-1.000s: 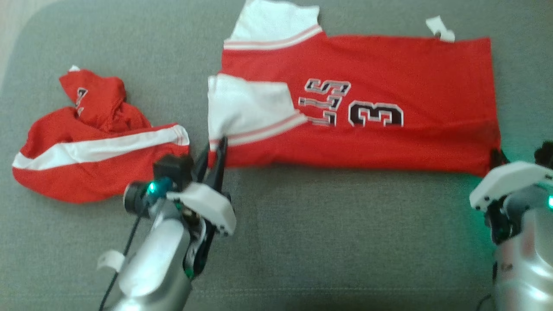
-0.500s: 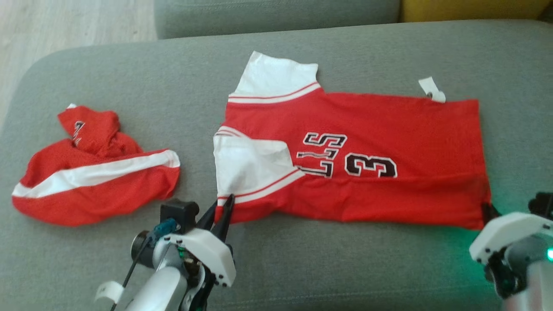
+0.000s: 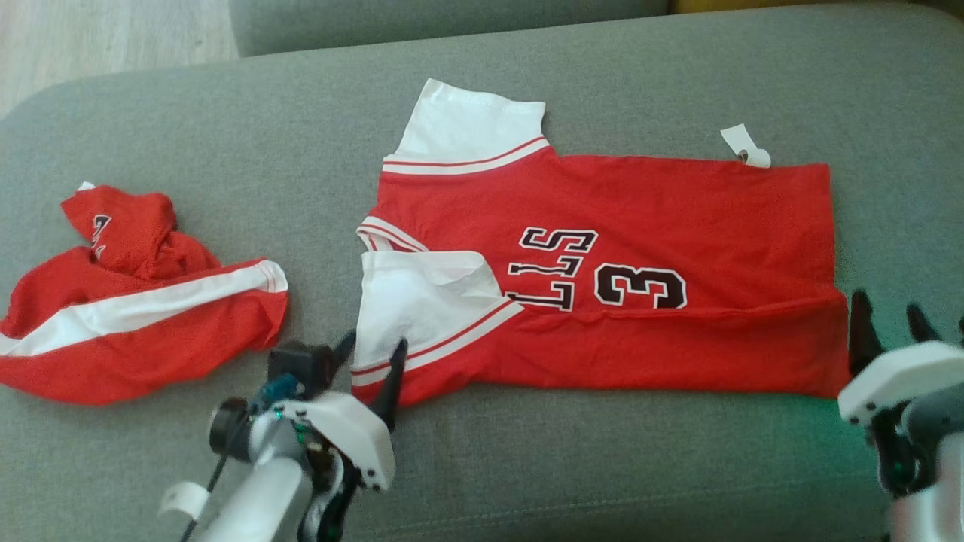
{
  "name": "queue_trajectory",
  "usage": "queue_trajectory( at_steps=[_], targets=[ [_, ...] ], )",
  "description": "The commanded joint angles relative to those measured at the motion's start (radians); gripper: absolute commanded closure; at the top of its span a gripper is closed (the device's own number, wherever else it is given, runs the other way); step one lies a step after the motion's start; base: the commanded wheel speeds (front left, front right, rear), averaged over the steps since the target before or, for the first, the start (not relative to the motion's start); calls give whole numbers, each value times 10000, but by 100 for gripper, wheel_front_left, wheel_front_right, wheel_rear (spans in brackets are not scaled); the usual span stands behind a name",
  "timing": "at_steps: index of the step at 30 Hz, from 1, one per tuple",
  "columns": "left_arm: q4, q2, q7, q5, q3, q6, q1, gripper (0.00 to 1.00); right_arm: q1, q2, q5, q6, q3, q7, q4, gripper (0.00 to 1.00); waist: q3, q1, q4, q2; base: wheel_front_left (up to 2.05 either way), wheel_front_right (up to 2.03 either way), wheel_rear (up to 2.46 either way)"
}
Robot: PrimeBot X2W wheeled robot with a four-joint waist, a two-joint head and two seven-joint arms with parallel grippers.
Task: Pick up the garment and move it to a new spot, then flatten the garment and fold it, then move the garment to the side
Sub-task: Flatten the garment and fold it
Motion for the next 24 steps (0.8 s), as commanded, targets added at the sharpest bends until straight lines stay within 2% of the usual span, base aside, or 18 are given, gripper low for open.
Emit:
queue_trajectory(
  at_steps=[1,6,11,14,15,18,21,24],
  targets=[
    [-347,273,-316,108,438,118,-715,0,-528,-86,-92,-7,358,-421,-529,0,75,0,-26,-1,0,0,0],
    [-687,488,-670,176,667,152,-1174,0,-769,-86,-150,-7,589,-1050,-837,0,245,0,-137,-1,0,0,0],
    [-1093,1001,-355,360,763,-210,-2460,0,-1326,-86,-217,-7,1148,-1603,-1207,0,679,0,-448,-1,0,0,0],
    [-1073,1292,274,348,745,-719,-3644,0,-1813,-86,-187,-7,1562,-1775,-1441,0,1123,0,-695,-1,0,0,0],
    [-805,1500,806,327,675,-1159,-4532,0,-2187,-86,-186,-7,1869,-1824,-1587,0,1469,0,-887,-1,0,0,0],
    [-63,1790,1667,242,467,-1636,-5897,0,-2799,-85,-180,-7,2350,-1879,-1796,0,2034,0,-1224,-1,0,0,0],
    [827,1985,2405,-116,169,-1873,-7107,0,-3381,-85,-114,-7,2776,-1934,-1981,0,2563,0,-1588,-1,0,0,0],
    [1543,2286,2942,-460,-496,-1928,-8080,0,-3852,-85,-11,-7,3108,-1976,-2133,0,3013,0,-1949,-1,0,0,0]
  ],
)
